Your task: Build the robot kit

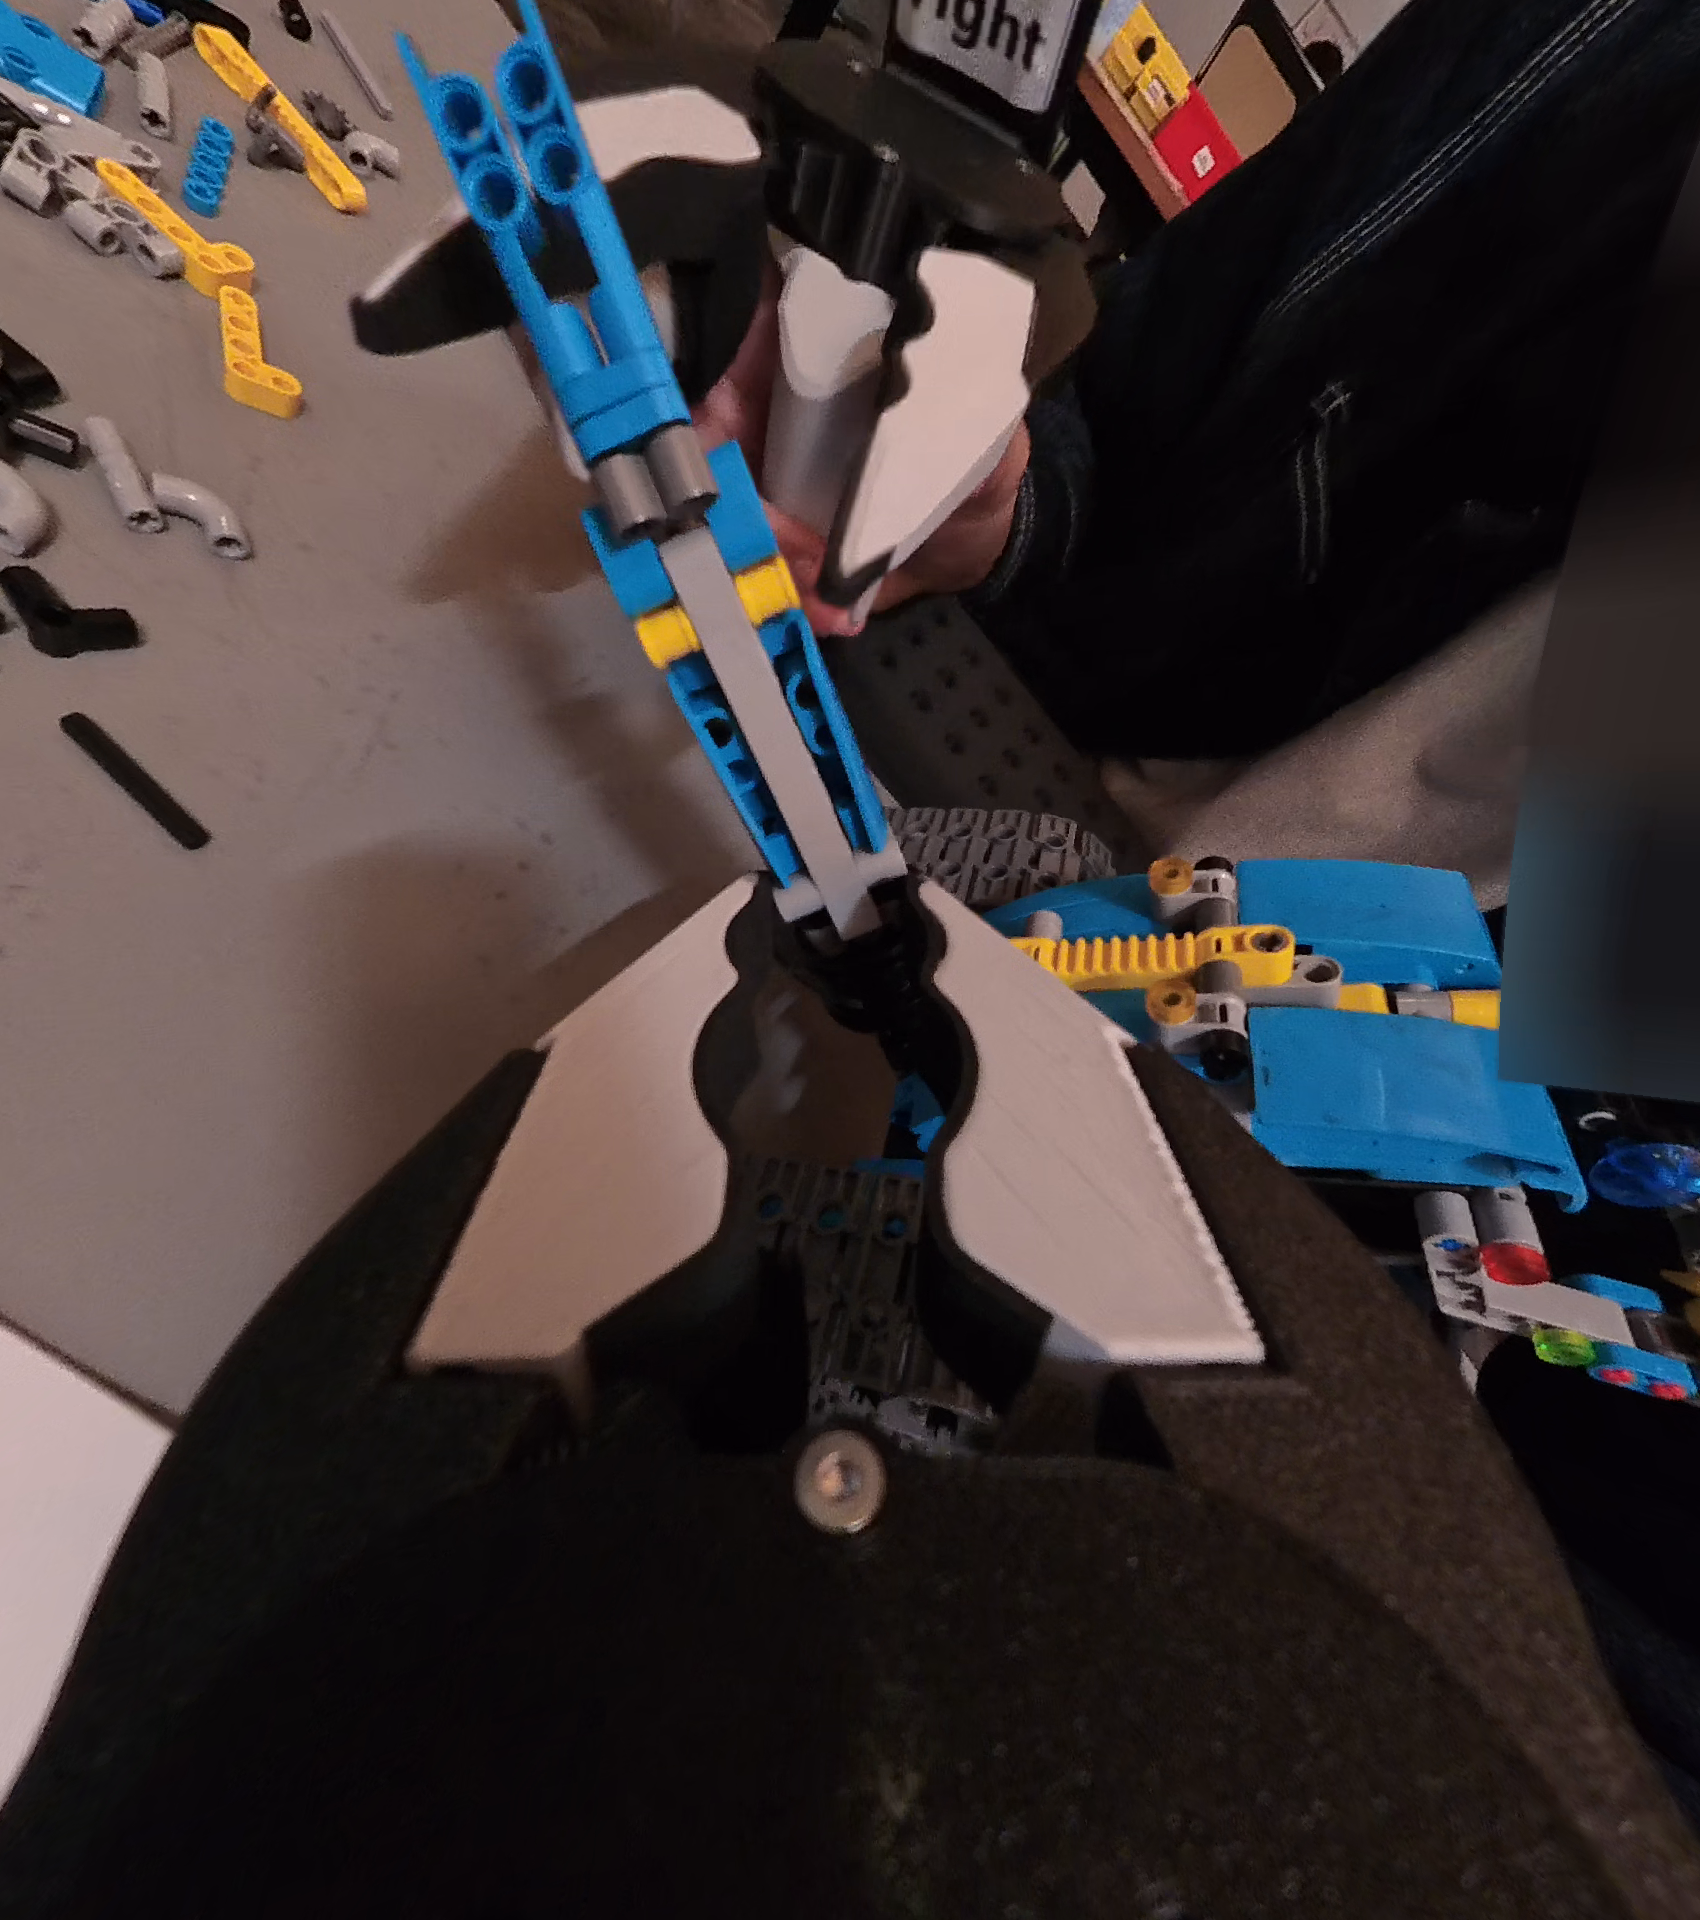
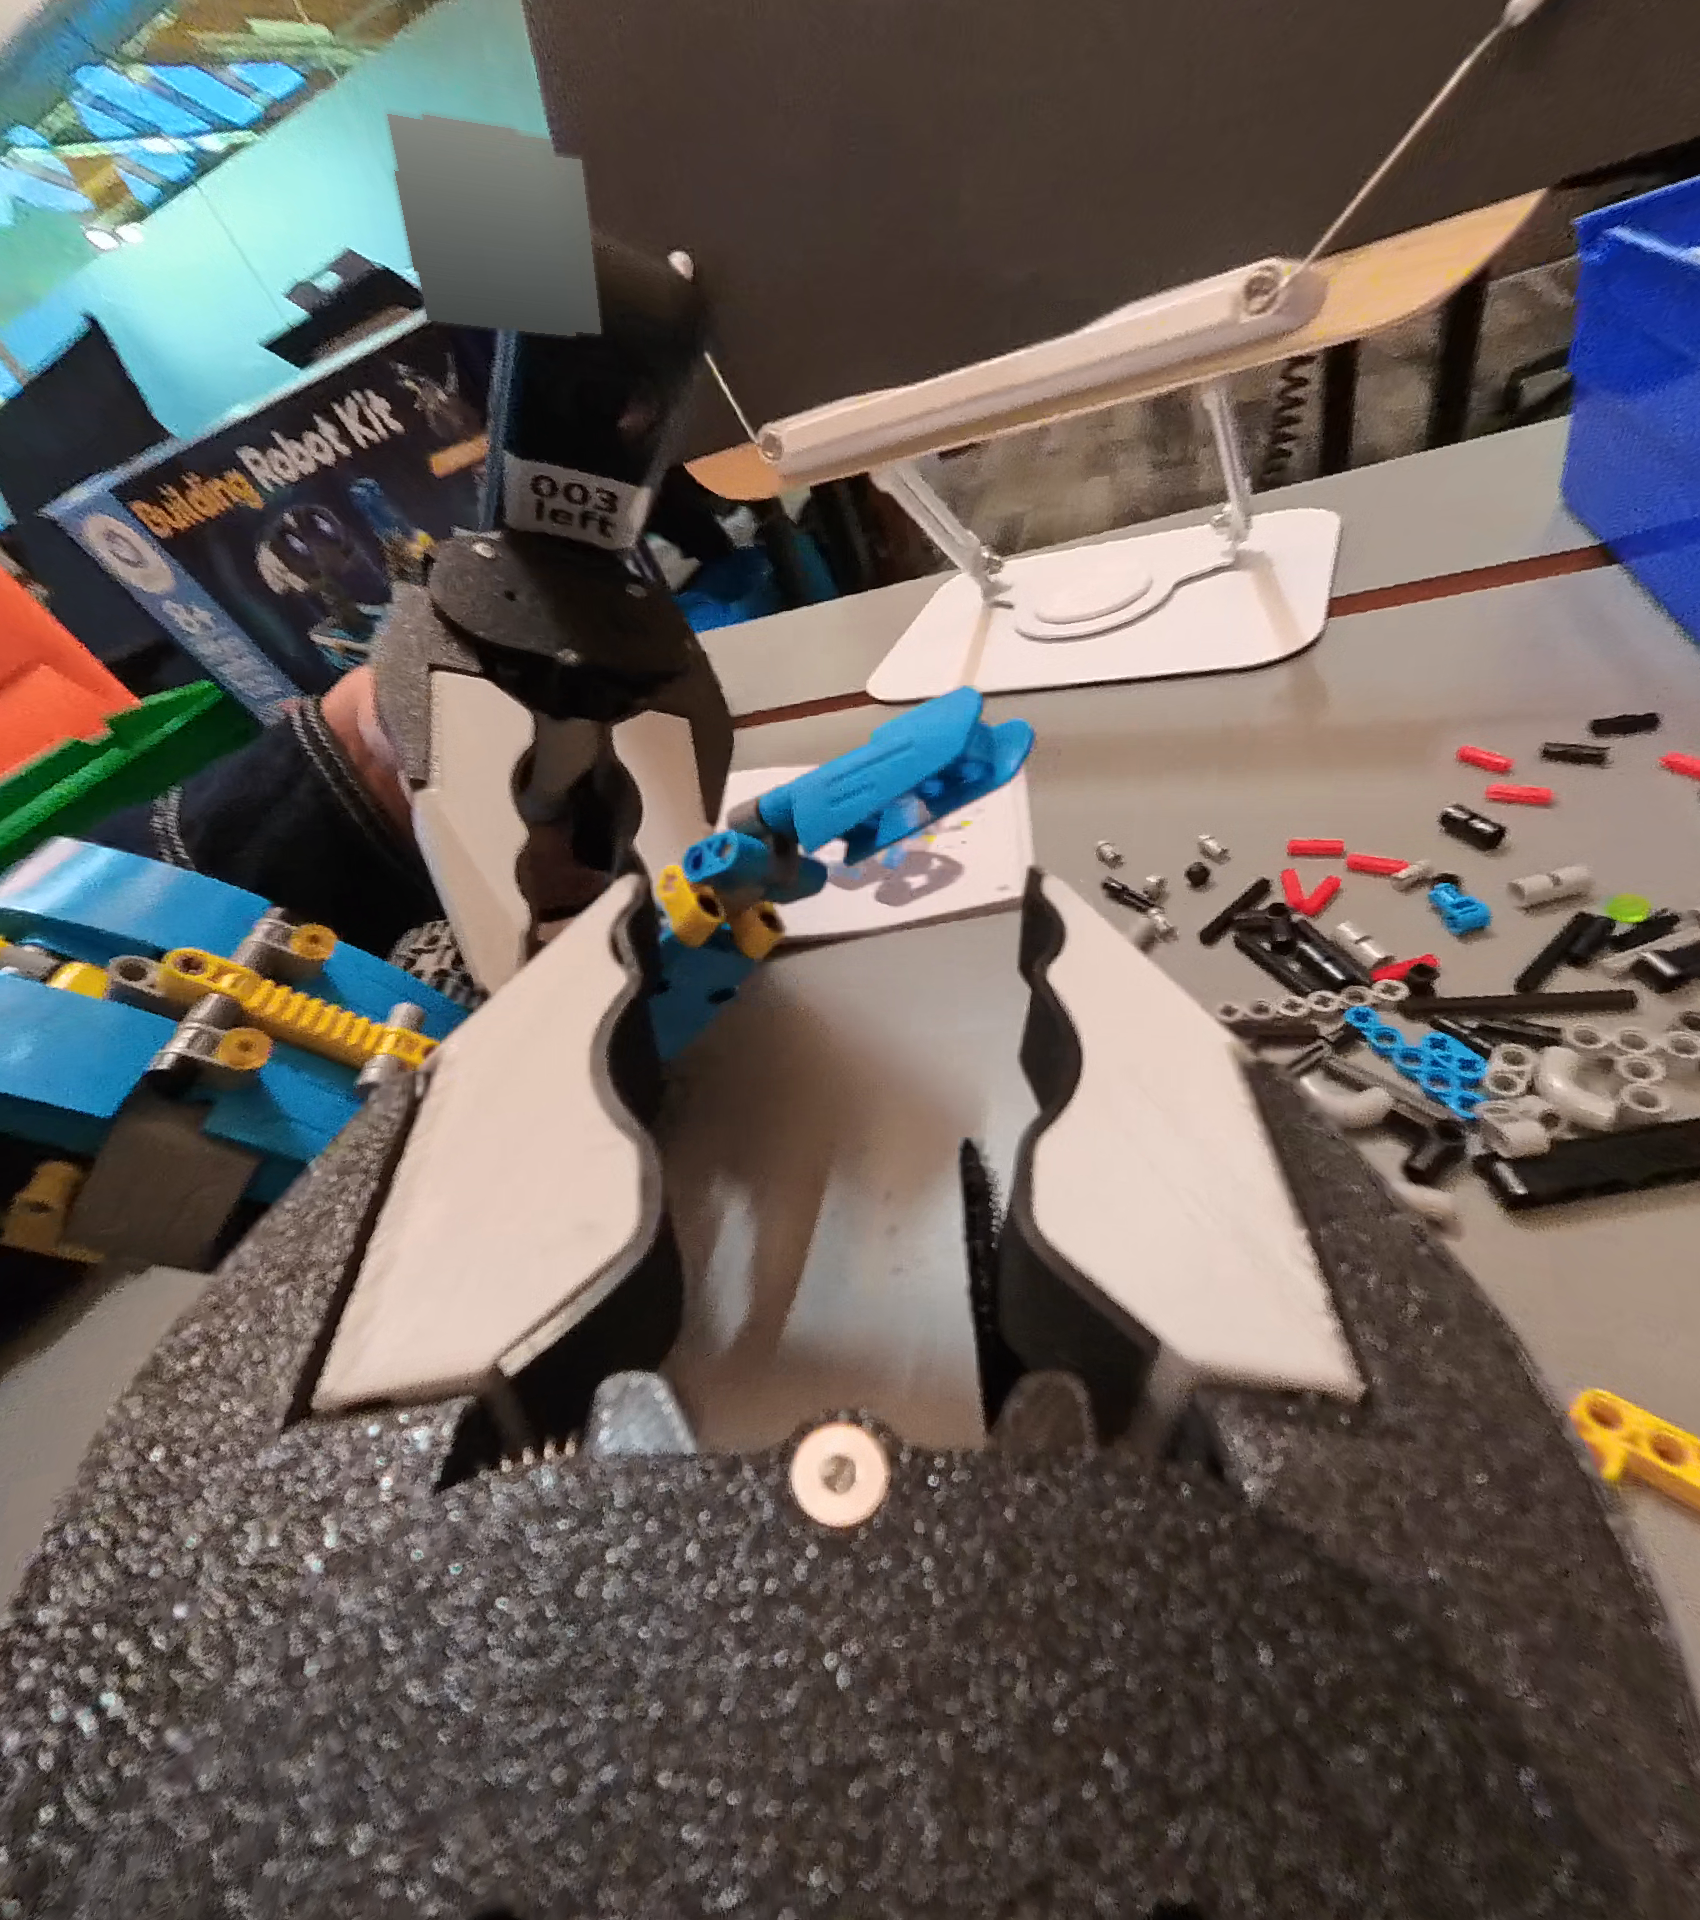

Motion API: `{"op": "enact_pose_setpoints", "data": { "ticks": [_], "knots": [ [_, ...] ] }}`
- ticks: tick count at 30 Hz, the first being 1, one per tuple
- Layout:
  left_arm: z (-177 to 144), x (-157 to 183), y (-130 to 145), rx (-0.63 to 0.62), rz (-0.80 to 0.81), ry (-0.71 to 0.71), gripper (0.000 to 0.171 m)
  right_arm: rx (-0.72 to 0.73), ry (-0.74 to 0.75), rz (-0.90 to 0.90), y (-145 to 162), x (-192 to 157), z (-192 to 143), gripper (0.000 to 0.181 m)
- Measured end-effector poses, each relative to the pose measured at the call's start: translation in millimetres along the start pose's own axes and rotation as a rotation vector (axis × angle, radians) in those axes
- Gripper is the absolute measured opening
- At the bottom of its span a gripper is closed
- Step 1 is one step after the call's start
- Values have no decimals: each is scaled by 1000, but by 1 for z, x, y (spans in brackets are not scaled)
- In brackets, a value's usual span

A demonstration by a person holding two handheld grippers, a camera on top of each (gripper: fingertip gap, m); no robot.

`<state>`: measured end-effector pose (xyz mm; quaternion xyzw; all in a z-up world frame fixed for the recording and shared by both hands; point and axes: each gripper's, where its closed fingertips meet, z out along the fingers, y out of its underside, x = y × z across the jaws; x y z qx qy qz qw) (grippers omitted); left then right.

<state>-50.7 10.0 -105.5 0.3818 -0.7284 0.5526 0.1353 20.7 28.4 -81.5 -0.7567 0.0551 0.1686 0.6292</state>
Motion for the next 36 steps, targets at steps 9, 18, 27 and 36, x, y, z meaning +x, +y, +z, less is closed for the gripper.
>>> {"op": "enact_pose_setpoints", "data": {
  "ticks": [9, 18, 27, 36],
  "knots": [
    [-92, -12, -49, 388, -117, -254, 48, 99, -141, 243, -10, 2, -17, 66],
    [-209, 126, -52, 640, -190, -936, 44, 157, -100, 241, -17, 8, -26, 51],
    [-145, 277, 2, 835, -127, -1410, 45, 166, -71, 134, -22, 2, -30, 43],
    [-29, 198, 150, 789, -443, -1812, 45, 35, 71, -37, -2, 4, -23, 48]
  ]
}}
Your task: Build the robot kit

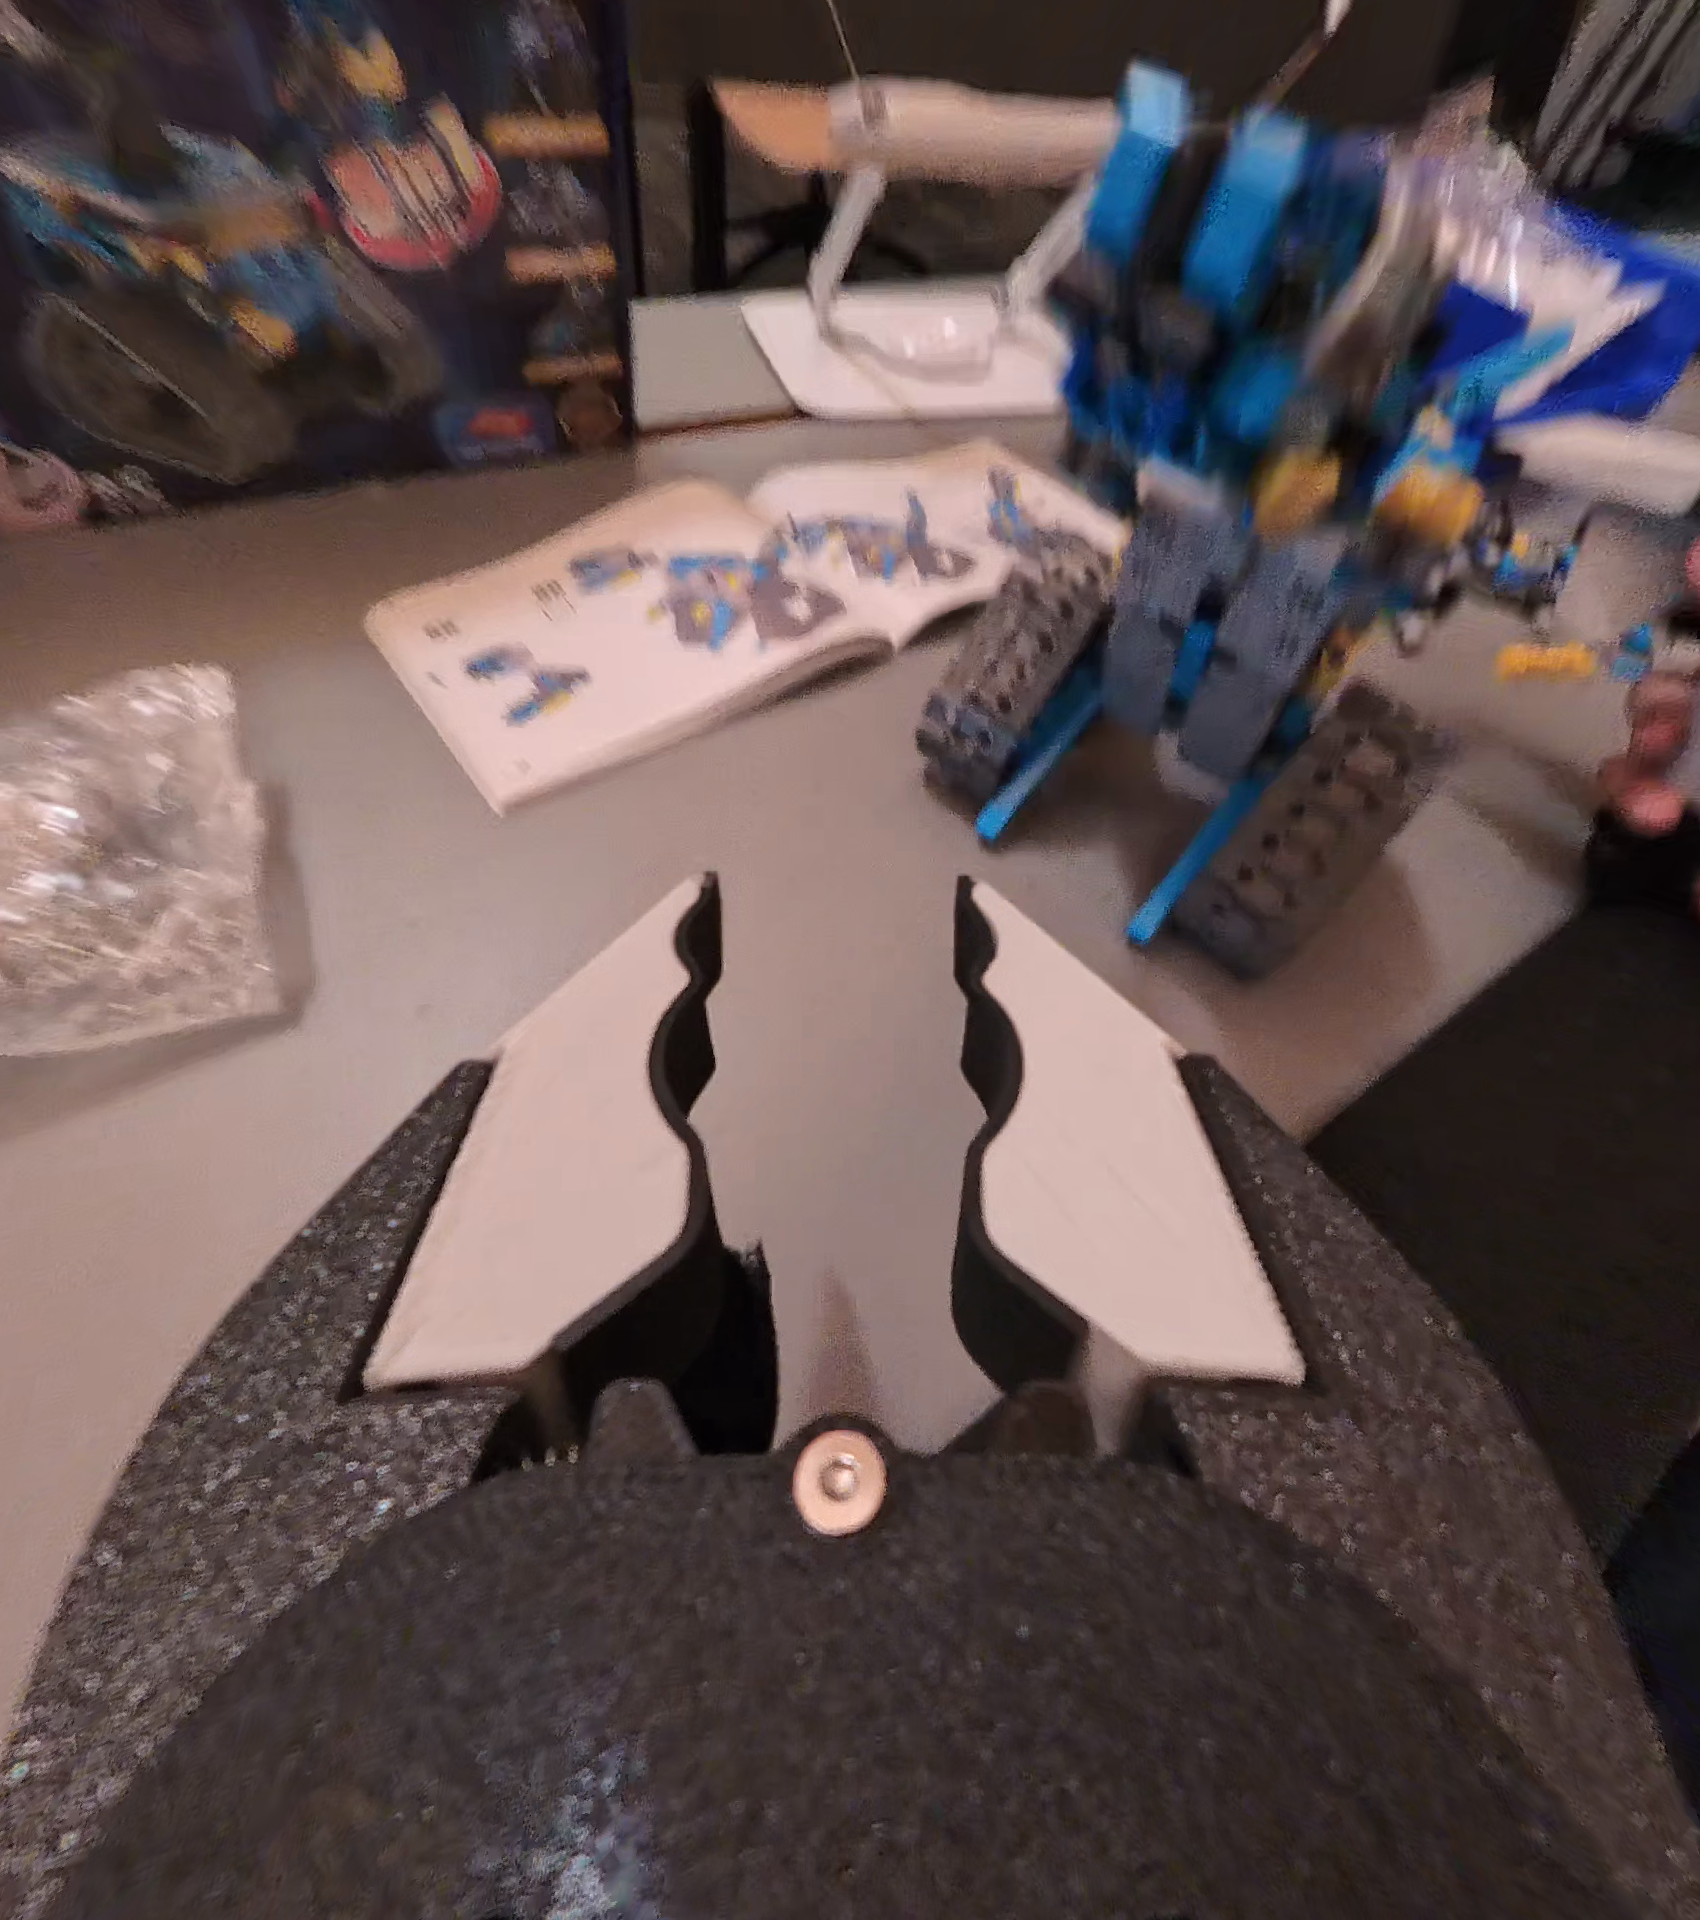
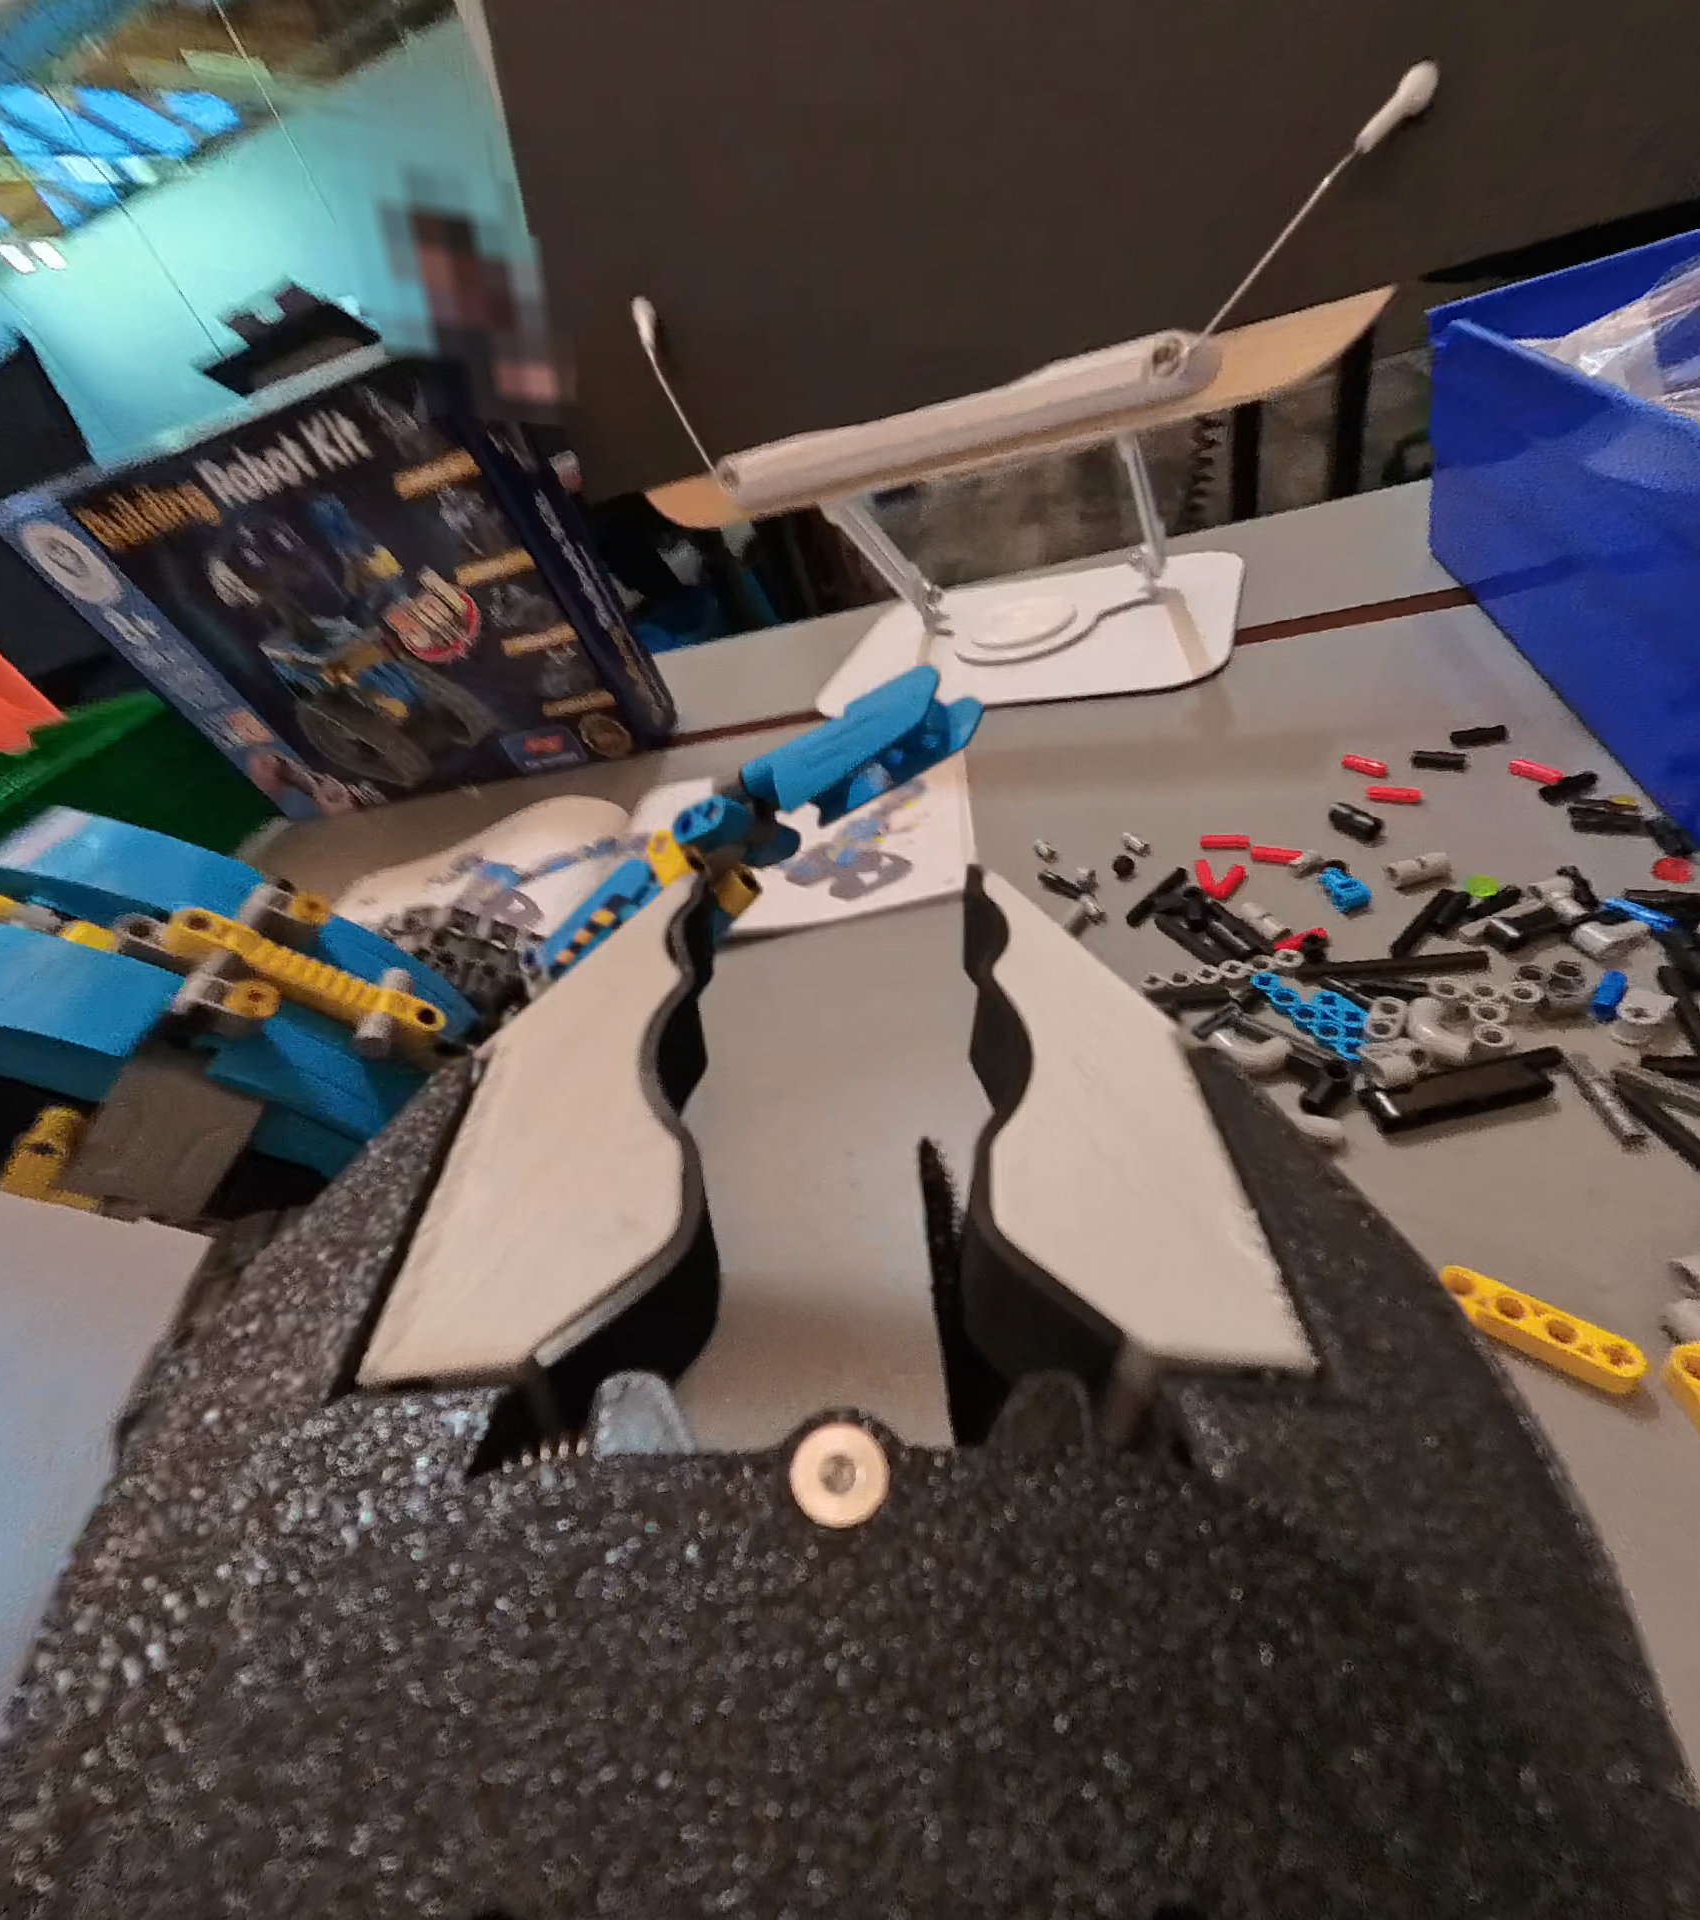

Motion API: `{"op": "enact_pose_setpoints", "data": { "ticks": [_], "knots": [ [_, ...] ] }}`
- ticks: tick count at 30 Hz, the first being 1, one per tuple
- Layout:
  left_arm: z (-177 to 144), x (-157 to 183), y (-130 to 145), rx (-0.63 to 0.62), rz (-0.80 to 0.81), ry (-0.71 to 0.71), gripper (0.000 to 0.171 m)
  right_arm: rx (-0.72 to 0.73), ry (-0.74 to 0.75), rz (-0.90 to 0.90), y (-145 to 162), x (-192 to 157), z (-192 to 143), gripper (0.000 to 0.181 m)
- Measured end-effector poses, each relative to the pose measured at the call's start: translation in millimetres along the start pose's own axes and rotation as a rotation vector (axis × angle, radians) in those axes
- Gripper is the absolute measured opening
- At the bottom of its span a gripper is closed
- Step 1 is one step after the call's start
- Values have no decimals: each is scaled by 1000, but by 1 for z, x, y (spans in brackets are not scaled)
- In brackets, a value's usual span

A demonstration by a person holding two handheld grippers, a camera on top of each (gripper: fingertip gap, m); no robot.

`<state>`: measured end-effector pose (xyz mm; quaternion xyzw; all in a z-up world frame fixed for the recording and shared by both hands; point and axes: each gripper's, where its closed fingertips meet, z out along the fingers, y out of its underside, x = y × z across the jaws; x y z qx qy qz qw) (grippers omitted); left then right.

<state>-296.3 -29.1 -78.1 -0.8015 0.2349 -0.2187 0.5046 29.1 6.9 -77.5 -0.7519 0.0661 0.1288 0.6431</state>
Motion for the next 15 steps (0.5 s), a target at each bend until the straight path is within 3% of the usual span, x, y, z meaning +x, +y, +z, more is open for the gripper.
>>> {"op": "enact_pose_setpoints", "data": {
  "ticks": [2, 7, 11, 15],
  "knots": [
    [9, 7, 18, -36, 37, 7, 45, -20, 32, -69, 3, -3, 2, 49],
    [8, 19, 16, 10, 93, 37, 45, -43, 91, -224, 5, -10, 7, 47],
    [13, 24, 30, -40, -45, 129, 45, -33, 116, -299, 4, -14, 8, 43],
    [14, 21, 31, -39, -62, 119, 45, -32, 114, -302, 3, -14, 8, 43]
  ]
}}
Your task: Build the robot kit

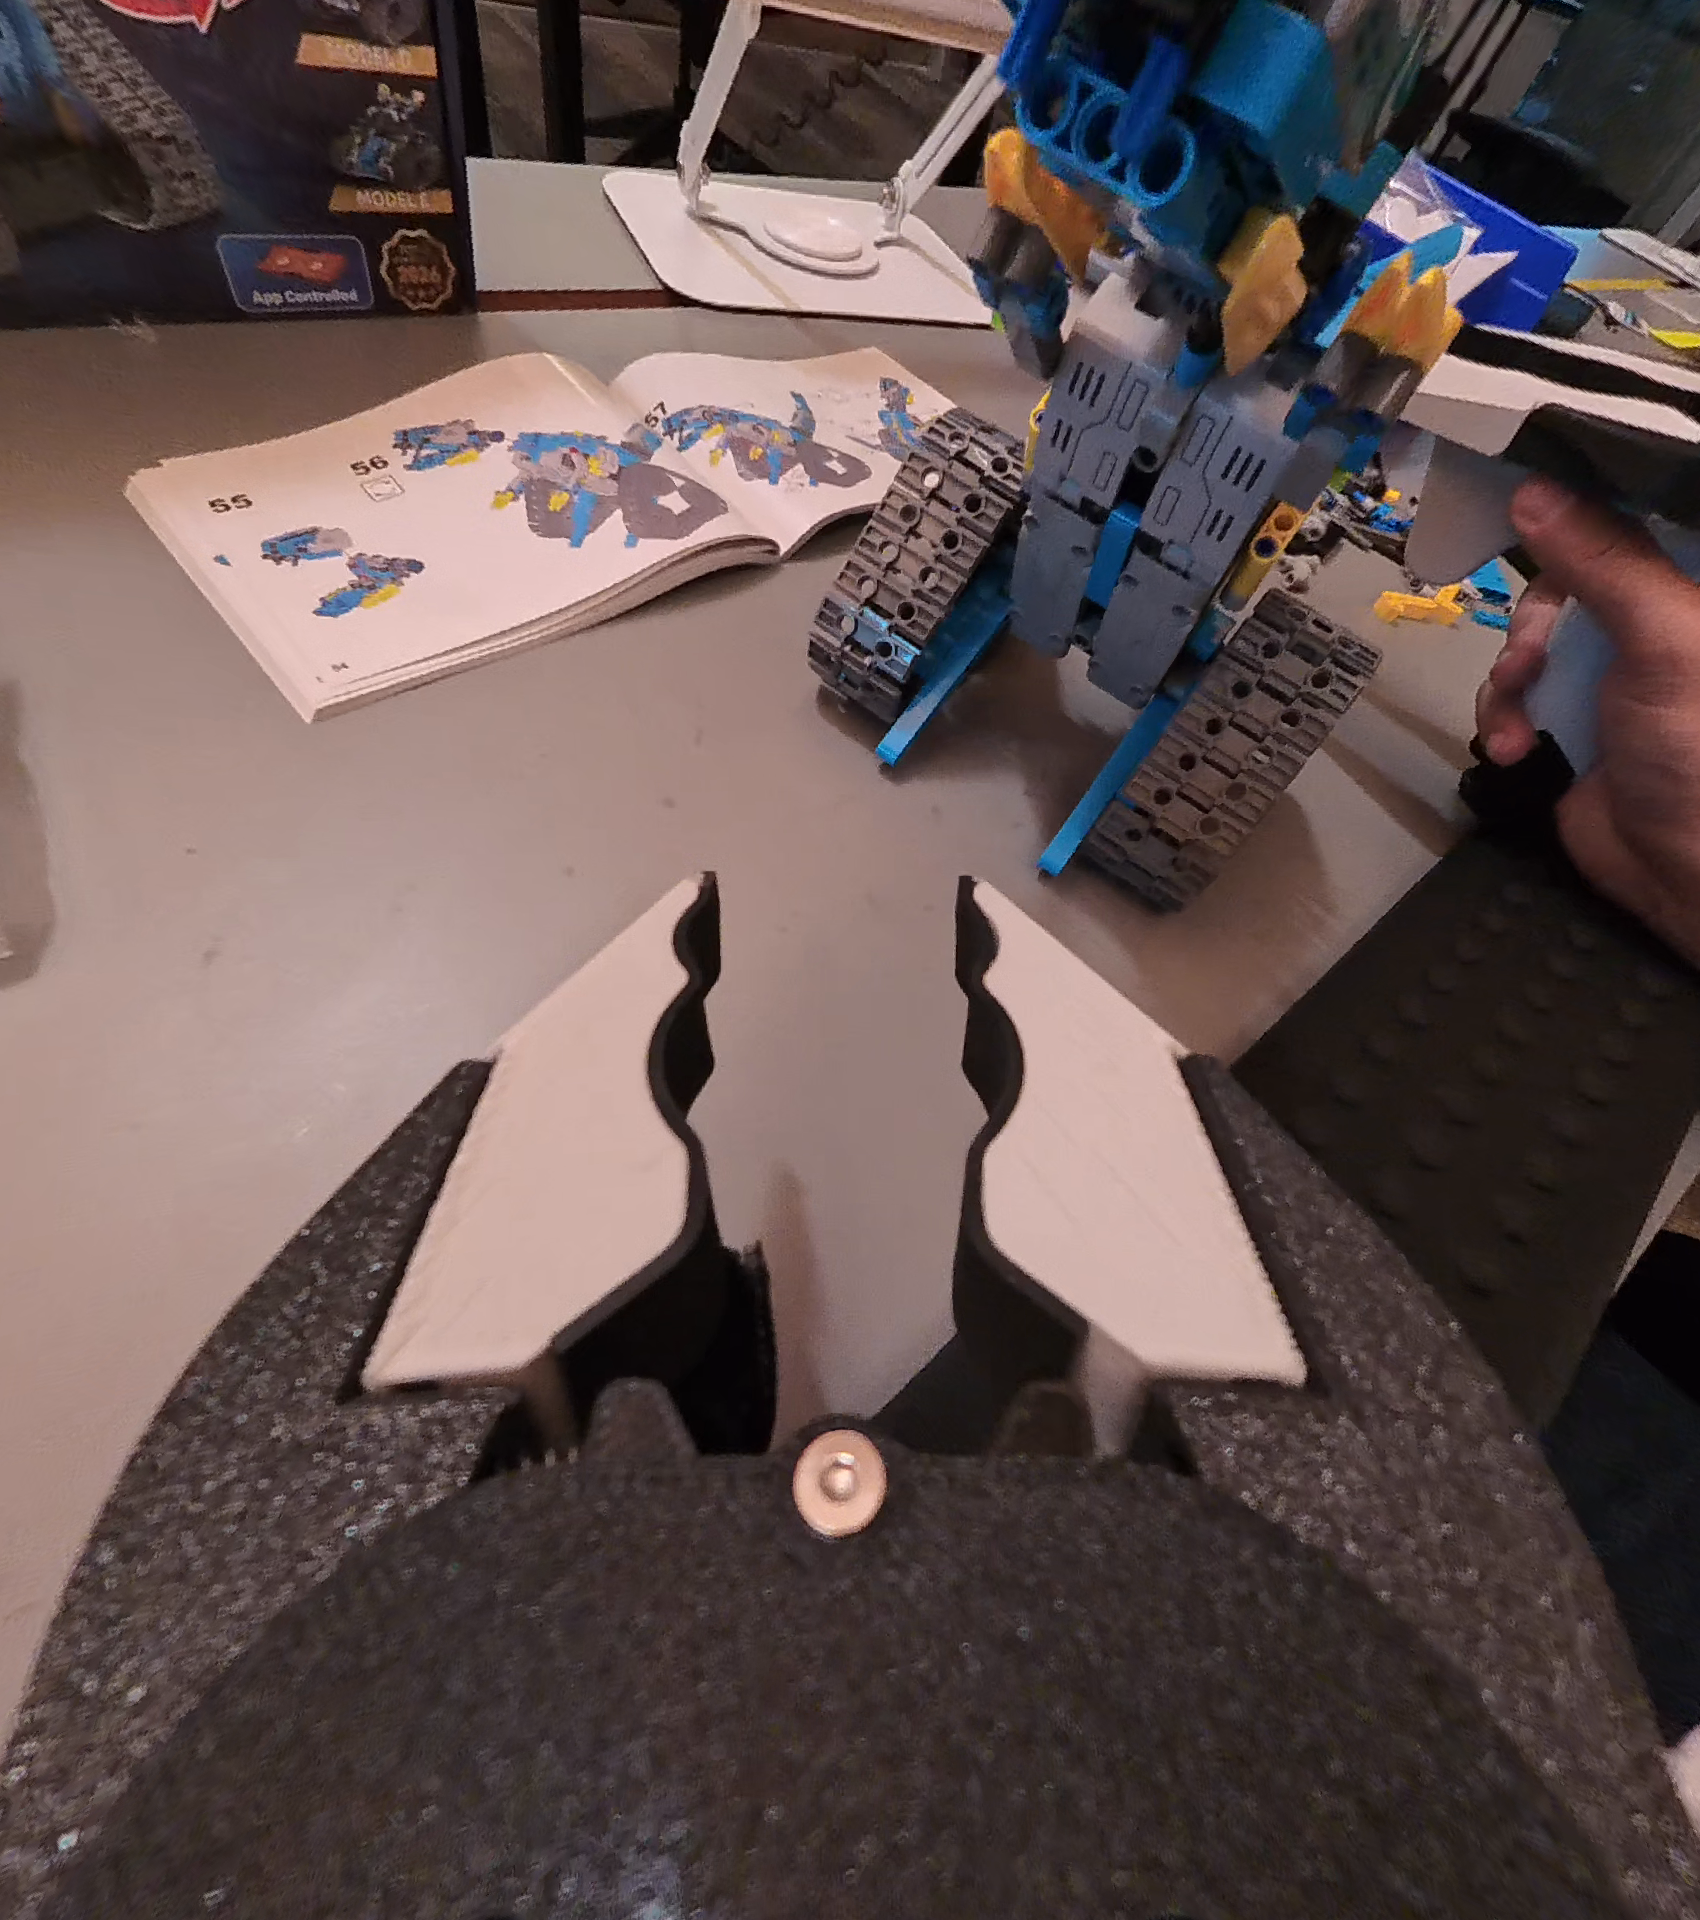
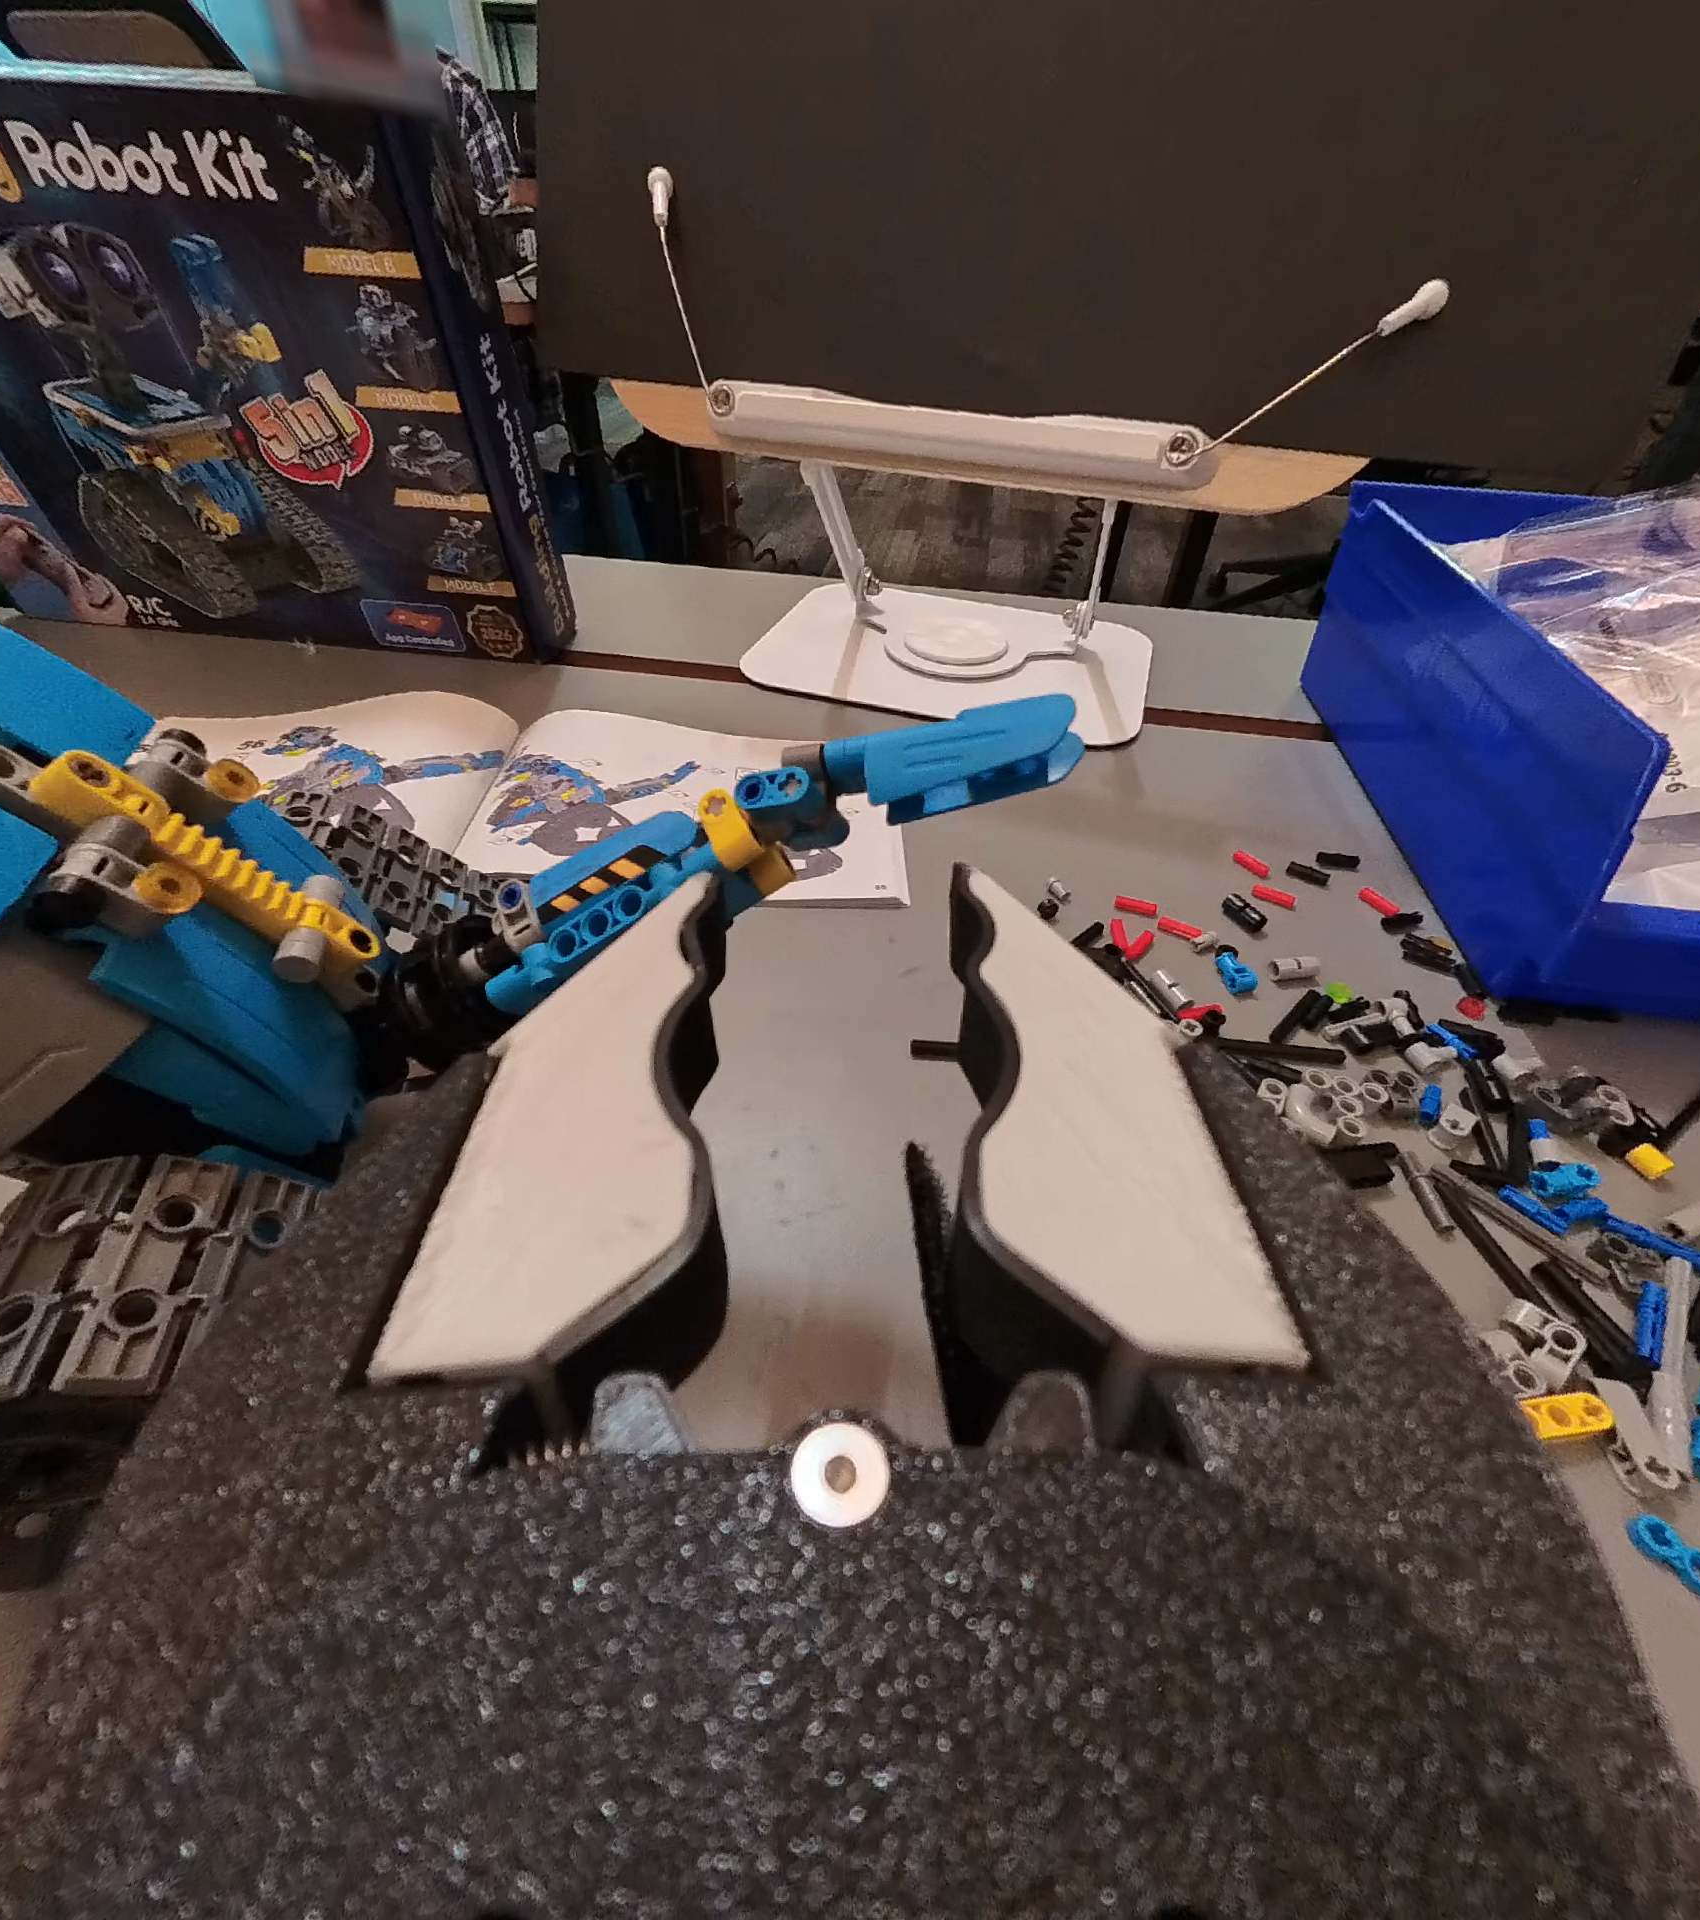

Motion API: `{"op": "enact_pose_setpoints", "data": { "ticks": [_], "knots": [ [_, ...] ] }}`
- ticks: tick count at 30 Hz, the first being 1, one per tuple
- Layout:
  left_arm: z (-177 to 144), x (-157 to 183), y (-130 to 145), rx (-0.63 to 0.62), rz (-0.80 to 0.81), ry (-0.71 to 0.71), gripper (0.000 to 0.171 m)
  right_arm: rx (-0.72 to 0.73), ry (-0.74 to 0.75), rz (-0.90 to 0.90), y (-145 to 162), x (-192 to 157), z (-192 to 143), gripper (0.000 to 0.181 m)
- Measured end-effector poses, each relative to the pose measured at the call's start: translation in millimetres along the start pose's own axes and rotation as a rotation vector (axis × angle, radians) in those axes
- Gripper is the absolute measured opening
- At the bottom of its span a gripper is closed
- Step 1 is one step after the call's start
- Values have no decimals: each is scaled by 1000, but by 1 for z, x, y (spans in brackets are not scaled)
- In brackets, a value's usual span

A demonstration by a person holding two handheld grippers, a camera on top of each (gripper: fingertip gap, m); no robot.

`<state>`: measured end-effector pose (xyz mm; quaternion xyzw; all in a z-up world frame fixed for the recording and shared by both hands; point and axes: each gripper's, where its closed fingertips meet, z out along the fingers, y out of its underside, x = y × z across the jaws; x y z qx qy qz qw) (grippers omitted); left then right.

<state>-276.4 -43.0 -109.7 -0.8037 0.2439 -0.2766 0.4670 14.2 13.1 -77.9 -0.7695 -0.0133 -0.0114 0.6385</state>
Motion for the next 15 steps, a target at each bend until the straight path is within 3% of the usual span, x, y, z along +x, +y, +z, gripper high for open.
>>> {"op": "enact_pose_setpoints", "data": {
  "ticks": [7, 10, 13, 15],
  "knots": [
    [3, 0, 3, -5, 30, -20, 46, 16, -85, 145, -1, 1, -2, 45],
    [1, 0, 1, 11, 16, -12, 46, 19, -362, 370, -4, -23, -6, 45],
    [-1, -3, 0, 20, -29, 13, 53, -75, -575, 577, 5, -35, 0, 64],
    [-1, -2, 0, 19, -58, 43, 55, -138, -632, 628, 10, -35, 8, 69]
  ]
}}
